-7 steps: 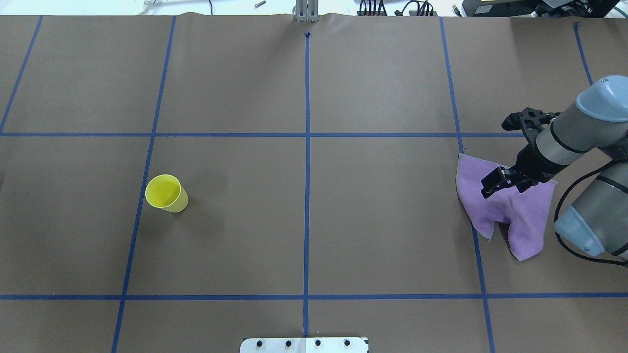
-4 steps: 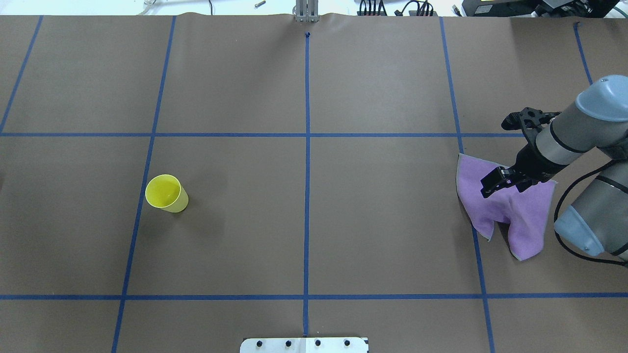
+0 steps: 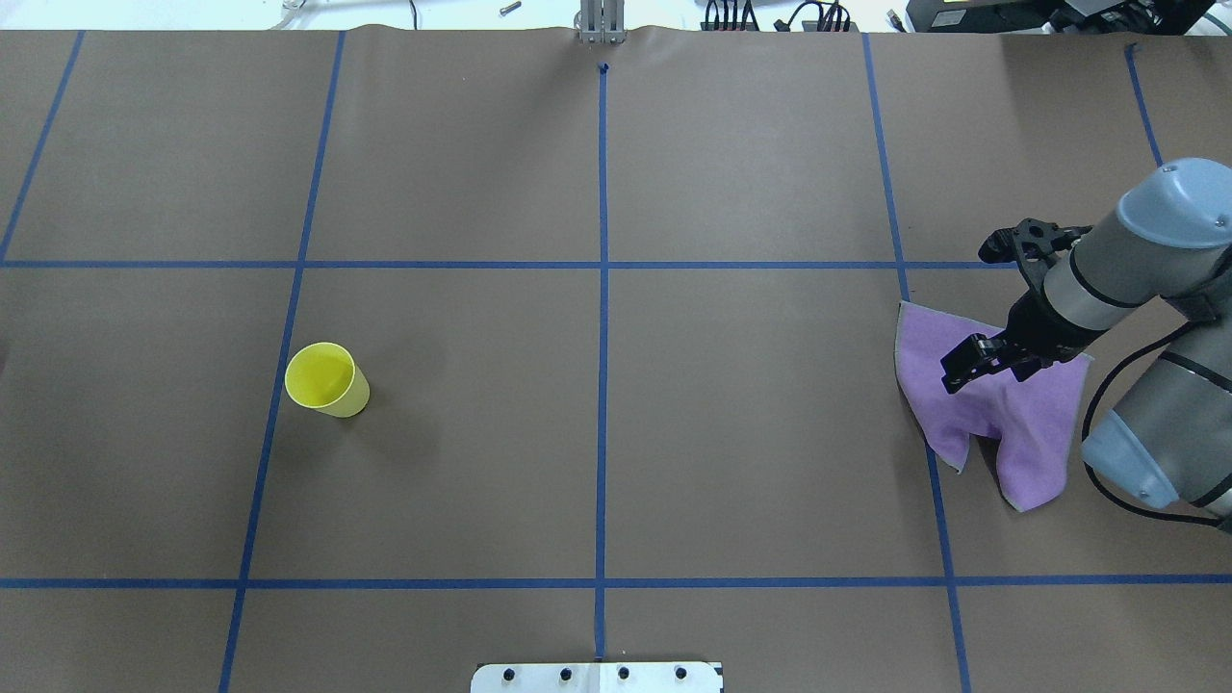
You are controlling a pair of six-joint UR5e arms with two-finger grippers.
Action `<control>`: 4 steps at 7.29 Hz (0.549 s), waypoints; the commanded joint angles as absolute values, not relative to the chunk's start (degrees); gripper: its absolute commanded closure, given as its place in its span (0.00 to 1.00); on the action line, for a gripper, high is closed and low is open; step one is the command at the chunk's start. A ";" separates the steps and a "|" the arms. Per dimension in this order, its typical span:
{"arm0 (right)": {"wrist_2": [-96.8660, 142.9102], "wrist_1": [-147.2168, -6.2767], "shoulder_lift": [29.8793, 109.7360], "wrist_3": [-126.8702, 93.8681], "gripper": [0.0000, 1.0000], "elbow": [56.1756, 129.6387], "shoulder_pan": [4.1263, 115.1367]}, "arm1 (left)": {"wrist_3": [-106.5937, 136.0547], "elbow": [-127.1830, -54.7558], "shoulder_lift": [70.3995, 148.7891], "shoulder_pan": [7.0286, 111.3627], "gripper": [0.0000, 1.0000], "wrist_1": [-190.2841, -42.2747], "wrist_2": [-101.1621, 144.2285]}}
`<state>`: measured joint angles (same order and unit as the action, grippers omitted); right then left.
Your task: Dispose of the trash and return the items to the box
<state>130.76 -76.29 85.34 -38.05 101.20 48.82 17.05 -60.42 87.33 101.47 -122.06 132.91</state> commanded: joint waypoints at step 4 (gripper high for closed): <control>129.37 -76.46 84.11 -38.23 0.94 99.40 47.37 | 17.66 -63.18 87.10 101.43 0.01 -123.84 132.80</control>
